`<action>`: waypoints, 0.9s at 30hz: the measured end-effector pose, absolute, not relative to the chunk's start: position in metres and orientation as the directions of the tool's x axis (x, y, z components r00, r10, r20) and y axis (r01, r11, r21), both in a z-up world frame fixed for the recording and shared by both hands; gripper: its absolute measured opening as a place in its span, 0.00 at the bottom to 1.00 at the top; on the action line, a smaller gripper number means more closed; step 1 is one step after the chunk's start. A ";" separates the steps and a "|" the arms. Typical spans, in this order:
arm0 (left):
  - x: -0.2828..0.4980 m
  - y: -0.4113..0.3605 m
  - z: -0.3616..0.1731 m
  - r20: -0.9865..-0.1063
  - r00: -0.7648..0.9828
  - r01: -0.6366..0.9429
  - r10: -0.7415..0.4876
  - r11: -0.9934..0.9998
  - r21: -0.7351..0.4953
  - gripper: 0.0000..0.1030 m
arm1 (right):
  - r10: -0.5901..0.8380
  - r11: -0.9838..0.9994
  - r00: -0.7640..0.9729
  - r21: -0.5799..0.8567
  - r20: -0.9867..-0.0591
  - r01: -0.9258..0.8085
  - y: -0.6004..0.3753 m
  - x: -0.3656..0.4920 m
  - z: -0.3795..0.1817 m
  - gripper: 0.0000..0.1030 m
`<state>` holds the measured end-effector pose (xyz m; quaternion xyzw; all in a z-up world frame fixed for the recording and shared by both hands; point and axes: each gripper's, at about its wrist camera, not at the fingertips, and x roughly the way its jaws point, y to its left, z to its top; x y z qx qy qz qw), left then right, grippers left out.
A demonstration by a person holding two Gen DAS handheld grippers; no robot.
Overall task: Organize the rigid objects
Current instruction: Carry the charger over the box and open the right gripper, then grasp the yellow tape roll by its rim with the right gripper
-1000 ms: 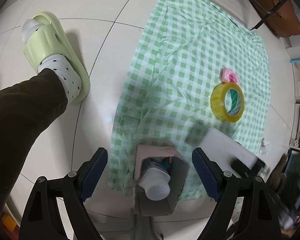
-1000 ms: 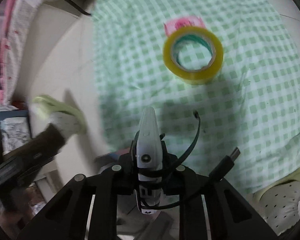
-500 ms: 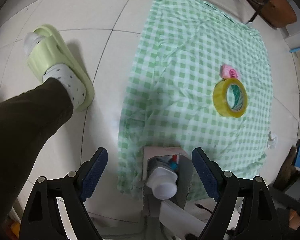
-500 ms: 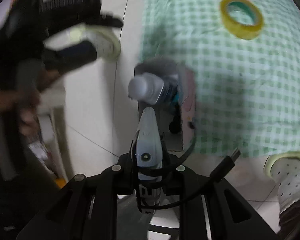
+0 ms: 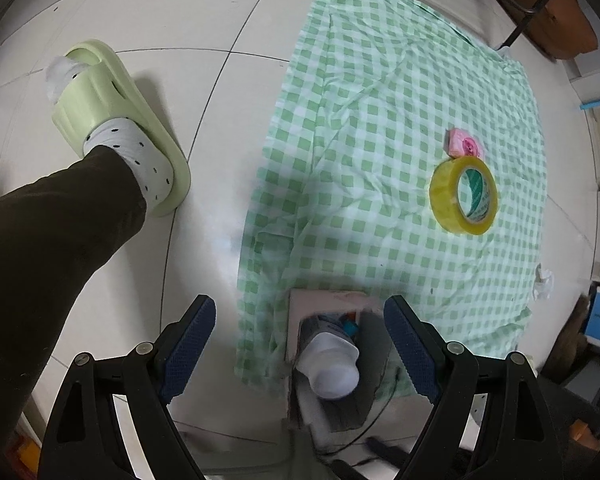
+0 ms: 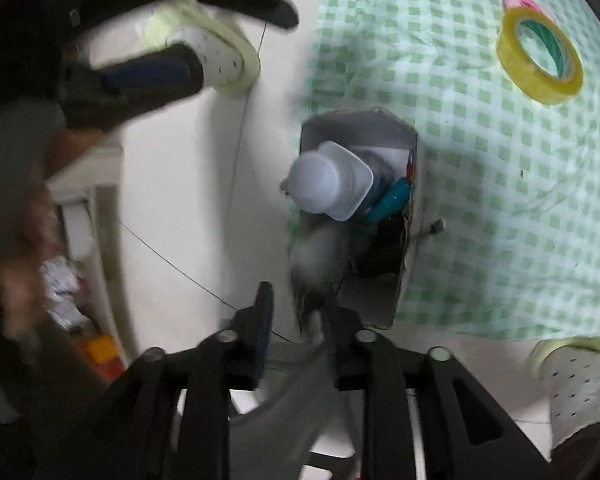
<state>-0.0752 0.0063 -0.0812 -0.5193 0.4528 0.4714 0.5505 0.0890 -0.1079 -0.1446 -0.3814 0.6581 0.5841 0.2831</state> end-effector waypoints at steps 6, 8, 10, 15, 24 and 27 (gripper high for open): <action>-0.063 0.007 -0.086 -0.990 0.136 -0.990 0.029 0.036 -0.135 0.83 | -0.049 0.150 -0.493 0.482 -0.868 -0.863 -0.095 0.147 -0.144 0.51; -0.055 0.009 -0.088 -0.991 0.133 -0.990 0.023 0.057 -0.132 0.83 | 0.003 0.241 -0.473 0.459 -0.881 -0.855 -0.087 0.177 -0.151 0.52; -0.046 0.010 -0.090 -0.992 0.129 -0.989 0.018 0.080 -0.127 0.83 | 0.037 0.309 -0.417 0.407 -0.908 -0.860 -0.079 0.207 -0.162 0.60; -0.023 0.008 -0.096 -0.993 0.114 -0.981 0.001 0.158 -0.113 0.83 | 0.034 0.429 -0.285 0.272 -0.958 -0.862 -0.063 0.266 -0.197 0.64; -0.014 0.011 -0.104 -0.996 0.093 -0.977 -0.013 0.193 -0.094 0.83 | 0.085 0.192 -0.121 0.135 -0.989 -0.972 0.008 0.262 -0.219 0.65; -0.022 0.015 -0.109 -0.994 0.099 -0.984 -0.035 0.148 -0.103 0.83 | 0.106 0.124 -0.151 0.163 -0.983 -0.979 0.034 0.242 -0.226 0.65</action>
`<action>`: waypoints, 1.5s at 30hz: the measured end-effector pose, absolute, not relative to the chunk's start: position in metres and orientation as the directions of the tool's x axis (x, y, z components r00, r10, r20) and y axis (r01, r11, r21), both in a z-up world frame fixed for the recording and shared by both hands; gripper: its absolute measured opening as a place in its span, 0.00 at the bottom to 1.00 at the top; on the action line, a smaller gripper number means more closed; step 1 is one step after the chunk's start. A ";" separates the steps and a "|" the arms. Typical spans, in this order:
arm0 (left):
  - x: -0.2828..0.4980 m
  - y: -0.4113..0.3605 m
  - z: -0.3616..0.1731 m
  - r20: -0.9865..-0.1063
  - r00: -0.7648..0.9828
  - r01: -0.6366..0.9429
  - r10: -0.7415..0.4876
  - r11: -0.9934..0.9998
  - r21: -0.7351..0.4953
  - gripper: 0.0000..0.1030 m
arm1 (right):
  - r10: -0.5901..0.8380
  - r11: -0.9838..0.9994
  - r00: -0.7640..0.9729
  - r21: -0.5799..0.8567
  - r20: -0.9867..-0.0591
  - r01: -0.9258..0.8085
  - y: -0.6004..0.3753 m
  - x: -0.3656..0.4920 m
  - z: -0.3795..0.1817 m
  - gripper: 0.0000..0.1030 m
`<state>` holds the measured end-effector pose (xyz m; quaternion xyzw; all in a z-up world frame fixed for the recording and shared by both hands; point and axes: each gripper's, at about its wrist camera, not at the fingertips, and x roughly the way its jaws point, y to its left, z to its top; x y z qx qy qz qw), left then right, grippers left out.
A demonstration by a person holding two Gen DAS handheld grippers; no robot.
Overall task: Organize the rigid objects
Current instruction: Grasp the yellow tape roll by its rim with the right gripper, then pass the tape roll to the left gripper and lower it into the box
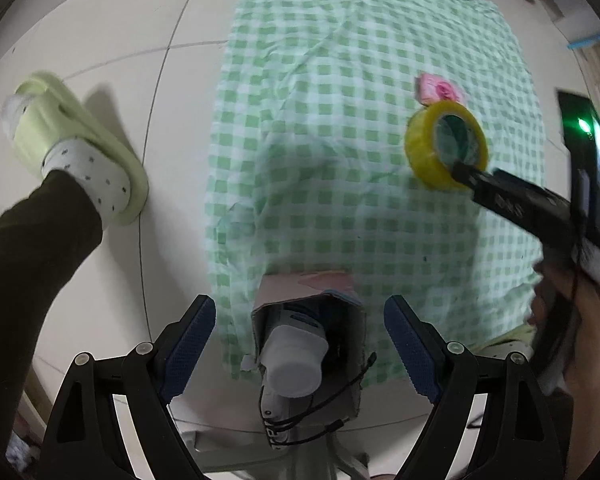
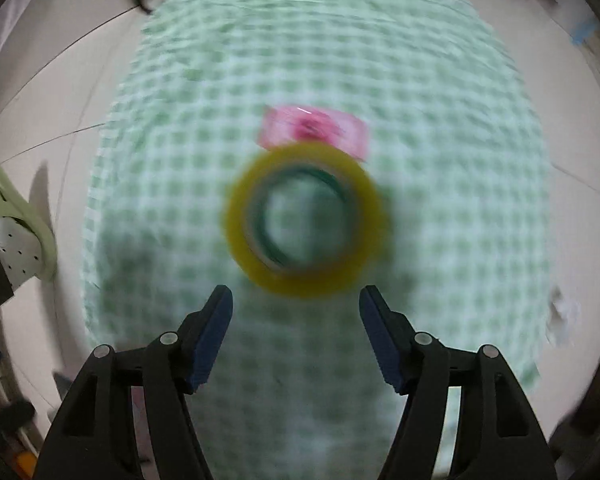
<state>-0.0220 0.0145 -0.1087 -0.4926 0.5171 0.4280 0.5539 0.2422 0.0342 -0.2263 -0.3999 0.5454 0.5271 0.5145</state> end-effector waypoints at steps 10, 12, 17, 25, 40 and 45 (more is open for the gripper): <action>-0.029 0.020 -0.114 -0.992 0.106 -0.987 -0.066 0.115 -0.113 0.83 | -0.055 0.105 -0.159 0.152 -0.986 -0.983 0.082 0.208 -0.278 0.26; -0.028 0.019 -0.111 -0.991 0.117 -0.986 -0.060 0.111 -0.123 0.83 | -0.043 0.131 -0.232 0.225 -0.972 -0.966 0.078 0.211 -0.270 0.23; -0.022 0.015 -0.102 -0.990 0.140 -0.980 -0.029 0.136 -0.143 0.83 | 0.072 0.242 -0.543 0.543 -0.836 -0.804 0.037 0.243 -0.232 0.23; -0.016 0.004 -0.100 -0.992 0.122 -0.976 -0.021 0.177 -0.124 0.83 | 0.093 0.446 -0.573 0.549 -0.814 -0.707 -0.031 0.298 -0.222 0.27; -0.015 0.000 -0.104 -0.992 0.120 -0.955 -0.027 0.271 -0.123 0.83 | 0.115 0.604 -0.467 0.435 -0.877 -0.668 -0.028 0.295 -0.249 0.46; -0.004 -0.003 -0.094 -0.986 0.167 -0.934 0.011 0.323 -0.154 0.83 | 0.076 0.589 -0.459 0.412 -0.885 -0.695 -0.025 0.287 -0.231 0.46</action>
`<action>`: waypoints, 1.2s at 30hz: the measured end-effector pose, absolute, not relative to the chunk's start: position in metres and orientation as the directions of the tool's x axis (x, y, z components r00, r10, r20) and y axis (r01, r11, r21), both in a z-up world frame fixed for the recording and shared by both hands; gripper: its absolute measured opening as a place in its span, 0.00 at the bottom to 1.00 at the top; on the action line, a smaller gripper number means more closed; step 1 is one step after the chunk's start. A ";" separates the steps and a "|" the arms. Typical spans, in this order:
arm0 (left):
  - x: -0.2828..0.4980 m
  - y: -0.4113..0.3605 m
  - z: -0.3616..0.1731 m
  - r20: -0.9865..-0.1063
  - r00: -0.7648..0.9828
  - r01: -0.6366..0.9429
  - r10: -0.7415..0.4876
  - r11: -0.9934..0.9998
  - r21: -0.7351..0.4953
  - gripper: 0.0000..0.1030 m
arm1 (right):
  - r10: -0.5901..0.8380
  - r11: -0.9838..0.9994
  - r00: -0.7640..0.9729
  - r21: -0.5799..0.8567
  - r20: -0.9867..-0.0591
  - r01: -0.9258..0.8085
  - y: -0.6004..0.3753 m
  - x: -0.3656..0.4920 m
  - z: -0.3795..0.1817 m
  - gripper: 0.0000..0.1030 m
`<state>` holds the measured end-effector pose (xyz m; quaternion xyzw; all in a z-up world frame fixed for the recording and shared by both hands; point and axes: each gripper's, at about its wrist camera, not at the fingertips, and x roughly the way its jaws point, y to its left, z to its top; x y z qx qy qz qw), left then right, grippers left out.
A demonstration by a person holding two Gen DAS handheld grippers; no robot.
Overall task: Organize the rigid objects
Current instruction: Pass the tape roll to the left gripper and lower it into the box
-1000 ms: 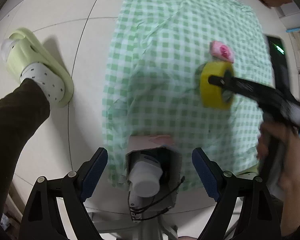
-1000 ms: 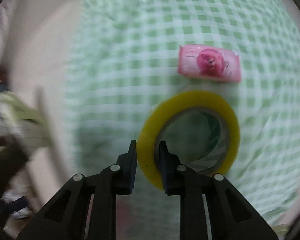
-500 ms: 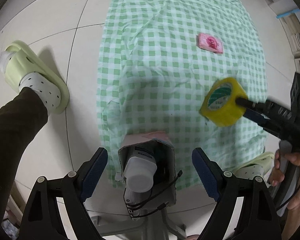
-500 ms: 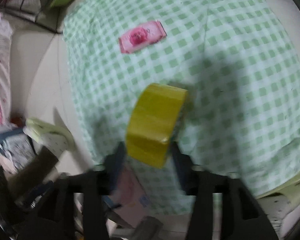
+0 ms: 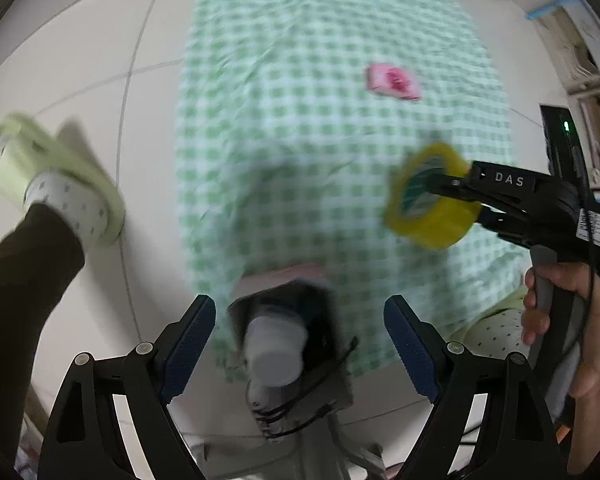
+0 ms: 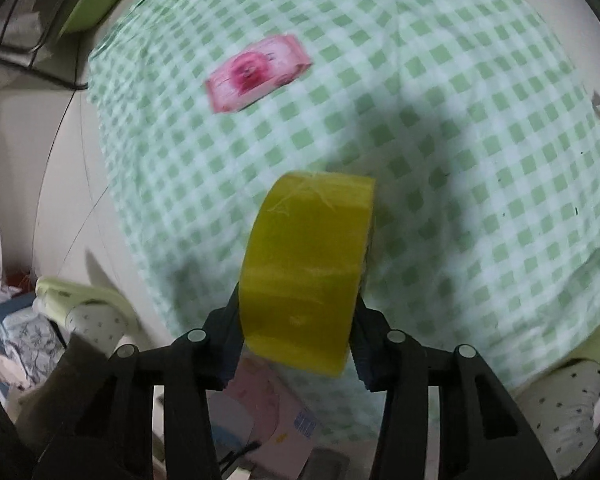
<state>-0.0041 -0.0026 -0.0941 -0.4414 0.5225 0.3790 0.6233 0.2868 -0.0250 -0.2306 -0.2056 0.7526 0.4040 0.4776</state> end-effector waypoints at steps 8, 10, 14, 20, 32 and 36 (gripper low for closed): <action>0.028 -0.031 -0.067 -0.966 0.181 -0.840 0.186 0.540 -0.054 0.83 | 0.278 0.544 -0.675 0.691 -0.683 -0.475 -0.030 0.264 -0.164 0.46; 0.033 -0.043 -0.063 -0.955 0.163 -0.811 0.248 0.584 0.013 0.83 | 0.293 0.536 -0.694 0.714 -0.658 -0.451 -0.033 0.258 -0.150 0.46; 0.039 -0.072 -0.058 -0.933 0.184 -0.762 0.310 0.645 0.063 0.85 | 0.330 0.546 -0.752 0.765 -0.570 -0.341 -0.045 0.246 -0.137 0.46; 0.025 -0.104 -0.044 -0.889 0.226 -0.755 0.398 0.648 0.099 0.51 | 0.342 0.546 -0.793 0.793 -0.504 -0.269 -0.056 0.222 -0.125 0.46; -0.036 -0.134 -0.031 -0.927 0.331 -0.817 0.178 0.546 -0.187 0.41 | 0.196 0.416 -0.819 0.802 -0.540 -0.429 -0.064 0.180 -0.108 0.36; -0.047 -0.148 -0.045 -0.948 0.311 -0.834 0.074 0.499 -0.235 0.40 | 0.072 0.384 -0.802 0.758 -0.593 -0.527 -0.069 0.164 -0.119 0.45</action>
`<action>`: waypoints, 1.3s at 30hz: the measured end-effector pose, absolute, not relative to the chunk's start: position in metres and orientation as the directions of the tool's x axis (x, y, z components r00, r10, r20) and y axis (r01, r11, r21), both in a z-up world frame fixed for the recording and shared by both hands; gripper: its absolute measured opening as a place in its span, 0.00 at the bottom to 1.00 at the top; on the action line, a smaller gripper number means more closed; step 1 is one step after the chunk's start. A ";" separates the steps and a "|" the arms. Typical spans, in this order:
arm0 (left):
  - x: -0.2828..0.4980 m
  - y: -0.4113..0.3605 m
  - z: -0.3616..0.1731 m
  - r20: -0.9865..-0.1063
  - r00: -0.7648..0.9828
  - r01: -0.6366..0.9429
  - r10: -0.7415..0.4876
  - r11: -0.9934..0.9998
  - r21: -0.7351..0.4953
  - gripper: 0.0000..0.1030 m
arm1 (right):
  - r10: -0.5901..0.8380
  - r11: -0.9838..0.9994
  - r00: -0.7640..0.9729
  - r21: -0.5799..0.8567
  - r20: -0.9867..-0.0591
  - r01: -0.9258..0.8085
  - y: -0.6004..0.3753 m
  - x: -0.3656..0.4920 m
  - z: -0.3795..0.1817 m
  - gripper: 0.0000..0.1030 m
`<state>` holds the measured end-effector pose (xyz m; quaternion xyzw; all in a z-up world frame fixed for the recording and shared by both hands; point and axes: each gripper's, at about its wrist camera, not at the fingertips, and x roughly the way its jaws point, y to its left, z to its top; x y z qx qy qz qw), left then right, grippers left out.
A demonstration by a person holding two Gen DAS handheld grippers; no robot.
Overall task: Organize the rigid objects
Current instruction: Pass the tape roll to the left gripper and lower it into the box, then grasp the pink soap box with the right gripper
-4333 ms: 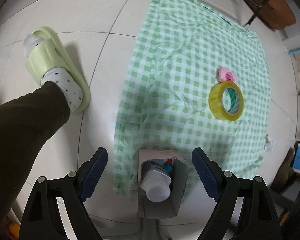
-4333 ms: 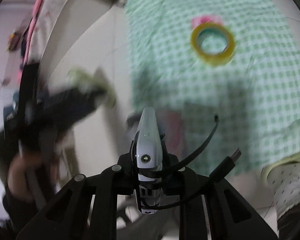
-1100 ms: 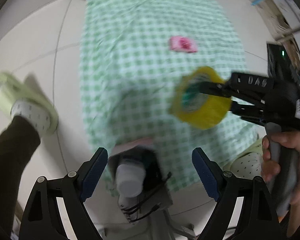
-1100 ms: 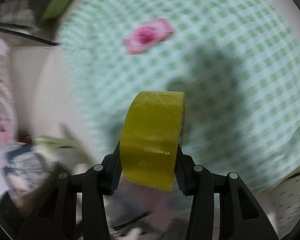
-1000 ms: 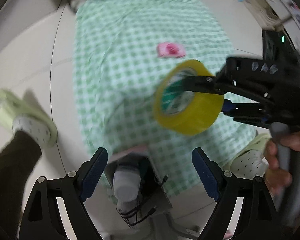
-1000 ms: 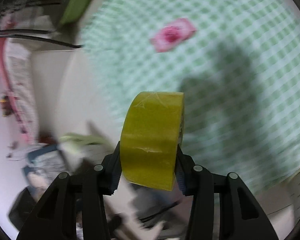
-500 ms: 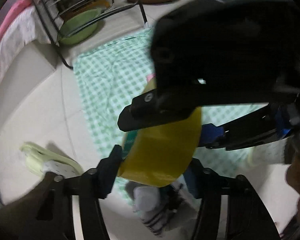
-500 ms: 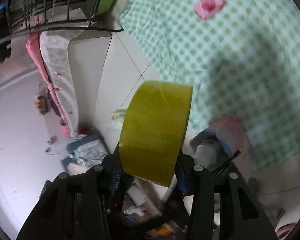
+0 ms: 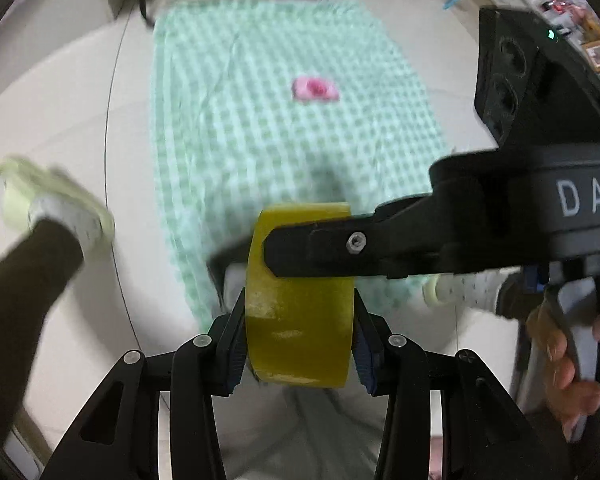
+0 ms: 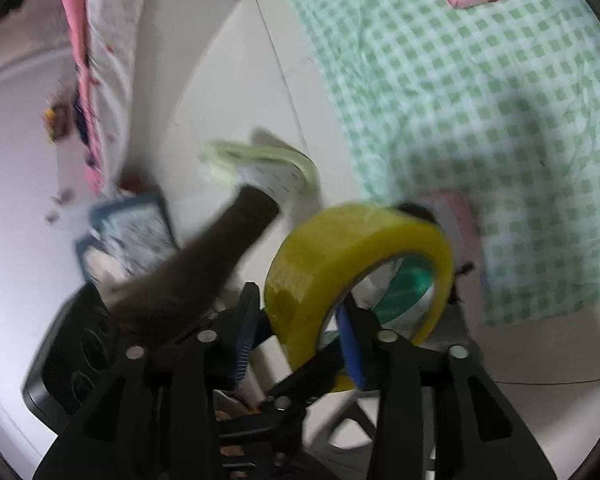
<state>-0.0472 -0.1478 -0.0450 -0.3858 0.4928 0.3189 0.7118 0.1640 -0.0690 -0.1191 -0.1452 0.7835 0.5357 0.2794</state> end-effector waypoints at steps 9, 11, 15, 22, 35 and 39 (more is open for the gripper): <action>-0.032 -0.136 -0.070 -0.982 0.152 -0.851 -0.107 0.492 -0.186 0.40 | -0.140 0.284 -0.714 0.663 -0.686 -0.692 -0.088 0.127 -0.152 0.69; -0.031 -0.114 -0.085 -0.977 0.147 -0.863 -0.156 0.462 -0.204 0.40 | -0.157 0.249 -0.639 0.596 -0.753 -0.764 -0.087 0.128 -0.161 0.71; -0.029 -0.099 -0.104 -0.970 0.149 -0.888 -0.192 0.406 -0.217 0.40 | -0.161 0.229 -0.561 0.522 -0.812 -0.821 -0.086 0.136 -0.179 0.70; -0.015 -0.094 -0.151 -0.981 0.094 -0.889 -0.168 0.430 -0.159 0.40 | -0.131 0.256 -0.433 0.392 -0.892 -0.884 -0.078 0.160 -0.190 0.68; -0.024 -0.057 -0.099 -0.960 0.203 -0.852 -0.190 0.449 -0.269 1.00 | -0.049 0.291 -0.323 0.296 -0.945 -0.910 -0.058 0.203 -0.176 0.96; -0.020 -0.031 -0.043 -0.979 0.194 -0.818 -0.070 0.540 -0.201 1.00 | 0.056 0.327 -0.300 0.302 -0.952 -0.896 -0.048 0.222 -0.183 1.00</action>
